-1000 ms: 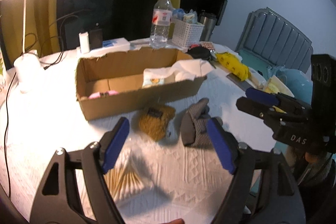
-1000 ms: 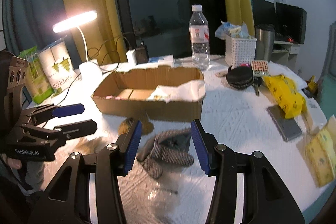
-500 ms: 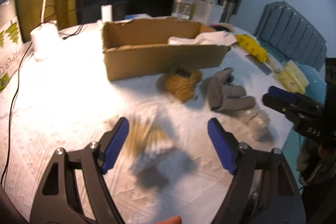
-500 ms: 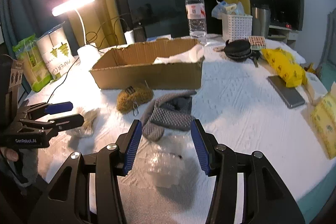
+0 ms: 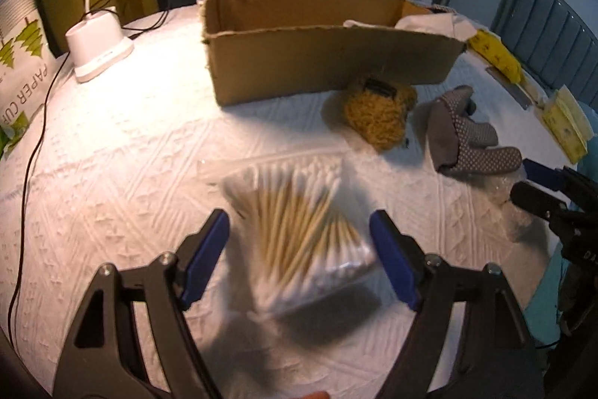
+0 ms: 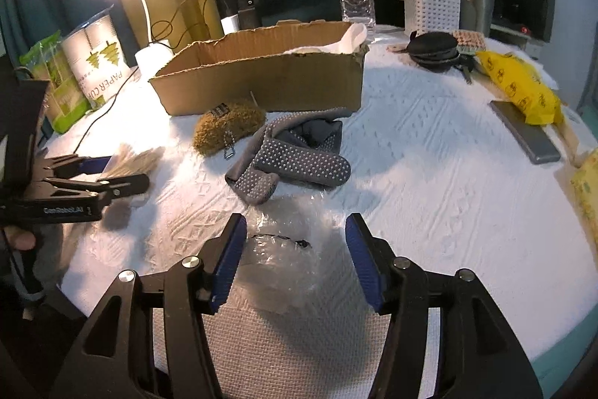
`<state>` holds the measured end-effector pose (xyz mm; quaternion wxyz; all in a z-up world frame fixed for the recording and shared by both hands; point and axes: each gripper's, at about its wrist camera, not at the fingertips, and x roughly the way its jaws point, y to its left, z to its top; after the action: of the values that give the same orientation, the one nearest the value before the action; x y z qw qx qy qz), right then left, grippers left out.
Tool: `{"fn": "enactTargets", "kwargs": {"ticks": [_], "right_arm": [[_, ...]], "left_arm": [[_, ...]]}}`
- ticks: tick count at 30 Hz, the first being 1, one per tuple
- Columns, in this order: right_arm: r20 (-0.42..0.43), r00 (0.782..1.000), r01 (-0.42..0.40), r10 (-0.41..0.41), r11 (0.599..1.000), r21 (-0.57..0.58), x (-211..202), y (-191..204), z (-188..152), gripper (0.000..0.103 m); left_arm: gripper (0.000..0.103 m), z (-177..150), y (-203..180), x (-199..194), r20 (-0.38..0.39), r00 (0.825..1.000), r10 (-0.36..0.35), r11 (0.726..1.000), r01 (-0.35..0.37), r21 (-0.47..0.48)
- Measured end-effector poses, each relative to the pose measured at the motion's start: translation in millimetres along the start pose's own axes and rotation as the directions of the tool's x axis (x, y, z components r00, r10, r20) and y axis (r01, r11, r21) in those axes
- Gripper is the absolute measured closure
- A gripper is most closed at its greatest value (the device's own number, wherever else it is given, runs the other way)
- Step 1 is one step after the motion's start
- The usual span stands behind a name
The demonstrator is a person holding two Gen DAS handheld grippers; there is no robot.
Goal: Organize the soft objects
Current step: 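Grasp the cotton swab bag with the left gripper while the right gripper grasps the bubble bag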
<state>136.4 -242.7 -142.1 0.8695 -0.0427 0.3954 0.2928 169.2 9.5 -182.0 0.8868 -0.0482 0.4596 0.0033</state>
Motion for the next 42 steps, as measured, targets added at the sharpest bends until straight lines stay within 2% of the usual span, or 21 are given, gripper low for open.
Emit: {"fn": "enactTargets", "kwargs": {"ticks": [2,5,7,9,18,25,33,42], "right_arm": [[-0.020,0.999,-0.037,0.037,0.999,0.003,3.7,-0.8,-1.0,0.045],[-0.025,0.997,-0.067,0.067,0.998,0.007,6.8,-0.5,-2.2,0.046],[-0.023,0.995,-0.094,0.095,0.995,0.019,7.4,-2.7,-1.3,0.055],[-0.015,0.996,-0.091,0.092,0.995,0.026,6.0,-4.8,0.7,0.058],[0.053,0.998,-0.046,0.044,0.998,0.044,-13.9,-25.2,13.4,0.060],[0.098,0.995,-0.041,0.036,0.998,0.043,-25.1,-35.3,28.2,0.060],[0.155,0.987,-0.049,0.044,0.998,0.028,-33.6,-46.7,48.0,0.060],[0.198,0.979,-0.063,0.056,0.998,0.026,-33.9,-62.7,64.8,0.059]], "left_arm": [[0.026,0.7,-3.1,2.4,0.002,1.000,0.005,1.000,-0.005,0.013],[0.043,2.5,-8.4,1.7,0.007,1.000,0.001,0.999,-0.001,0.036],[0.050,4.2,-10.3,0.2,0.004,1.000,-0.020,0.999,0.020,0.041],[0.053,5.8,-13.7,-1.8,0.000,0.999,-0.042,0.998,0.042,0.048],[0.054,18.6,-30.2,-23.1,0.063,0.995,-0.078,0.994,0.074,0.075],[0.054,36.0,-38.0,-37.4,0.108,0.990,-0.089,0.993,0.080,0.085],[0.054,60.8,-44.1,-47.7,0.165,0.983,-0.085,0.993,0.071,0.091],[0.054,97.4,-63.9,-46.5,0.229,0.972,-0.052,0.992,0.024,0.122]]}}
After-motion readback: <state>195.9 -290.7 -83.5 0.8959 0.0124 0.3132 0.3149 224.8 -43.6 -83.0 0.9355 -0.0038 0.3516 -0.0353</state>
